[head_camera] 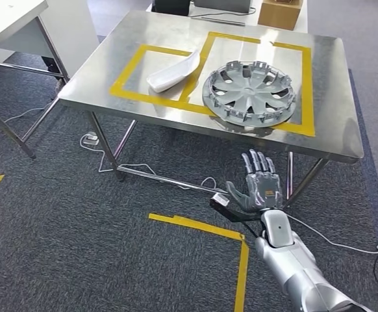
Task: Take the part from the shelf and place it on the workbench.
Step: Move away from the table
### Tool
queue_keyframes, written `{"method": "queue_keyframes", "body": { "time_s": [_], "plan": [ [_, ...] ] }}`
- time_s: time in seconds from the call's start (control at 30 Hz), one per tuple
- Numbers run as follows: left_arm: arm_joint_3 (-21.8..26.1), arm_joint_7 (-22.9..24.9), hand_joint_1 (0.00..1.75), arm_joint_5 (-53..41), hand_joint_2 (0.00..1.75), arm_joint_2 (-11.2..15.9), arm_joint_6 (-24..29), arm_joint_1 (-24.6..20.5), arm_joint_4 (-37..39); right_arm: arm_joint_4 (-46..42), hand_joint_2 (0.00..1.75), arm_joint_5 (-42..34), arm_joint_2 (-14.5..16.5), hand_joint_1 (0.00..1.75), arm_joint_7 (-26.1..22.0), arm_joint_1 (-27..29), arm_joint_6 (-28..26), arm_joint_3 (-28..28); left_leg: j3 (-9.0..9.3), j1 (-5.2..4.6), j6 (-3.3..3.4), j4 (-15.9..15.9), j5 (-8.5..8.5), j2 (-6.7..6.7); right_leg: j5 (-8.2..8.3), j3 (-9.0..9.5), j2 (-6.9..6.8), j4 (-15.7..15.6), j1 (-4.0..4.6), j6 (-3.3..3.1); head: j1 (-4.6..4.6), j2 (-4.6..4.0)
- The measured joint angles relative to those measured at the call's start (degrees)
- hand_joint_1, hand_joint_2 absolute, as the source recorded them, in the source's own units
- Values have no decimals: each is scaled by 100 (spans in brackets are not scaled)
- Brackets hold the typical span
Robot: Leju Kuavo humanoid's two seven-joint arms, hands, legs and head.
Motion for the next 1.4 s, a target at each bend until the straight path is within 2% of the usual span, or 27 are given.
{"method": "queue_keyframes", "body": {
  "time_s": [0.03, 0.1, 0.17, 0.23, 0.27, 0.33, 0.37, 0.4, 0.47, 0.5, 0.53, 0.57, 0.6, 0.67, 0.73, 0.77, 0.83, 0.87, 0.93, 1.0, 1.03, 1.1, 1.17, 1.23, 1.3, 1.33, 1.4],
  "plan": [
    [0, -1, 0, 9, 0, -3, 0, 11, 0, 51, 0, -34, -30, 0, -24, 64, 0, -98, -99, -1, -8, 5, 74, -4, 14, 9, 0, 219, -6, 17, 3, 0],
    [0, -1, 0, 17, 0, -8, 0, 24, 1, 120, 0, -68, -73, 0, -60, 140, 0, -235, -301, 2, -41, 25, 215, 2, 342, 269, -1, 129, -18, 39, 9, 0],
    [0, -1, 0, 20, 0, -11, 1, 13, 1, 178, 0, -77, -96, 0, -67, 152, -1, -336, -461, -5, -94, 63, 337, 13, 483, 880, 1, -646, -30, 47, 13, 0],
    [1, -2, 0, 28, 0, -9, 5, 4, -1, 267, 0, -107, -105, 0, -83, 170, -2, -480, -526, -22, -145, 83, 461, 17, 324, 1373, 11, -1389, -26, -7, 10, -1],
    [2, -2, 0, 33, 0, -7, 8, 4, -1, 337, 0, -137, -106, 0, -108, 194, -2, -569, -535, -26, -170, 76, 526, 15, 263, 1463, 14, -1561, -13, -46, 10, -1],
    [5, -3, 0, 39, 0, 5, 11, 18, 0, 511, 0, -217, -107, 0, -188, 274, -1, -750, -557, -13, -222, 64, 578, -1, 324, 1376, -10, -1557, -11, -139, 14, -1],
    [8, -3, 0, 44, 0, 10, 9, 32, 1, 620, 0, -281, -107, 0, -243, 312, 5, -846, -590, -6, -253, 143, 434, -9, 379, 1322, -29, -1545, -13, -194, 5, -1],
    [10, -3, 0, 47, 0, 13, 5, 48, 1, 751, 0, -371, -107, 0, -297, 338, 26, -953, -639, 1, -281, 333, 162, -15, 446, 1257, -48, -1544, -20, -244, -8, -1],
    [13, -3, 0, 61, 0, 10, -3, 66, 2, 1070, 0, -616, -110, 0, -383, 379, 161, -1208, -765, 15, -324, 1057, -542, -14, 595, 1121, -66, -1531, -13, -301, -38, -1],
    [14, -3, 0, 68, 0, 9, -5, 67, 2, 1227, 0, -740, -114, 0, -402, 414, 273, -1343, -809, 19, -335, 1453, -746, -13, 668, 1039, -74, -1519, -7, -307, -44, 0],
    [15, -2, 0, 76, 0, 10, -6, 64, 2, 1376, 0, -856, -120, 0, -389, 469, 418, -1481, -794, 21, -338, 1736, -778, -13, 738, 943, -81, -1499, -1, -306, -44, 0],
    [16, -2, 0, 85, 0, 11, -7, 63, 2, 1505, 0, -964, -126, 0, -350, 531, 585, -1607, -708, 22, -334, 1839, -683, -13, 796, 837, -86, -1475, 3, -302, -45, 0],
    [16, 1, 0, 98, 0, 11, -8, 61, 2, 1634, 0, -1086, -129, 0, -290, 607, 803, -1737, -524, 22, -318, 1732, -527, -14, 846, 736, -86, -1448, 5, -293, -45, -1],
    [19, 6, 0, 126, 0, 13, -11, 52, 2, 1857, 0, -1383, -132, 0, -171, 799, 1306, -2000, 85, 14, -257, 1046, -392, -25, 919, 598, -85, -1403, 15, -259, -47, -2],
    [24, 11, 0, 146, 0, 14, -18, 39, 2, 2042, 0, -1751, -128, 0, -118, 1033, 1753, -2298, 627, -5, -190, 302, -548, -38, 981, 541, -98, -1370, 30, -205, -42, -1],
    [29, 13, 0, 158, 0, 15, -20, 35, 2, 2127, 0, -1955, -121, 0, -102, 1152, 1915, -2471, 748, -19, -163, 104, -624, -41, 1017, 523, -108, -1363, 33, -171, -39, -1],
    [49, 18, 0, 187, 0, 7, -23, 39, 2, 2281, 0, -2382, -89, 0, -50, 1382, 2113, -2866, 734, -24, -94, -5, -614, -32, 1059, 477, -110, -1342, 21, -98, -39, 0],
    [63, 20, 0, 203, 0, 1, -23, 46, 2, 2346, 0, -2593, -65, 0, -22, 1497, 2157, -3086, 702, -18, -47, -15, -570, -23, 984, 424, -94, -1260, 12, -67, -31, 0],
    [95, 23, 0, 233, 0, -11, -15, 55, 2, 2448, 0, -2921, -10, 0, 1, 1691, 2188, -3498, 613, -12, 25, -31, -473, -3, 598, 201, -47, -753, -4, -22, -7, 0],
    [125, 23, 0, 254, 0, -15, -4, 60, 2, 2519, 0, -3113, 49, 0, -9, 1819, 2191, -3840, 487, -31, 47, -22, -380, 7, 169, -60, -24, -1, -13, 4, 9, 0],
    [138, 24, 0, 256, 0, -21, -1, 63, 2, 2547, 0, -3173, 78, 0, -9, 1863, 2189, -3980, 425, -42, 47, -18, -333, 14, 70, -103, -21, 226, -15, 10, 9, 0],
    [156, 24, 0, 257, 0, -37, 4, 68, 2, 2590, 0, -3225, 129, 0, -2, 1914, 2186, -4193, 329, -53, 35, -9, -259, 23, 190, 171, -20, -4, -16, 3, 9, 0],
    [164, 23, 0, 265, 0, -48, 11, 67, 2, 2614, 0, -3267, 156, 0, 0, 1916, 2188, -4343, 263, -66, 4, 13, -208, 27, 441, 754, -21, -860, -10, -22, 11, 0],
    [170, 23, 0, 294, 0, -51, 18, 61, 2, 2626, 0, -3355, 182, 0, -35, 1899, 2214, -4476, 220, -84, -46, 43, -170, 28, 538, 1089, -13, -1438, 5, -84, 6, 0],
    [187, 23, 0, 336, 0, -51, 26, 62, 2, 2640, 0, -3472, 216, 0, -96, 1905, 2284, -4615, 207, -82, -106, 39, -125, 29, 557, 1097, -7, -1515, 25, -161, 3, 0],
    [201, 23, 0, 352, 0, -49, 29, 67, 2, 2650, 0, -3527, 237, 0, -120, 1912, 2323, -4685, 205, -77, -92, 25, -135, 28, 578, 1090, -9, -1525, 28, -170, 6, -1],
    [236, 23, 0, 371, 0, -46, 37, 79, 2, 2665, 0, -3607, 277, 0, -146, 1919, 2377, -4807, 191, -85, 54, 2, -131, 28, 623, 1076, -10, -1553, 28, -177, -6, -1]
  ]
}}
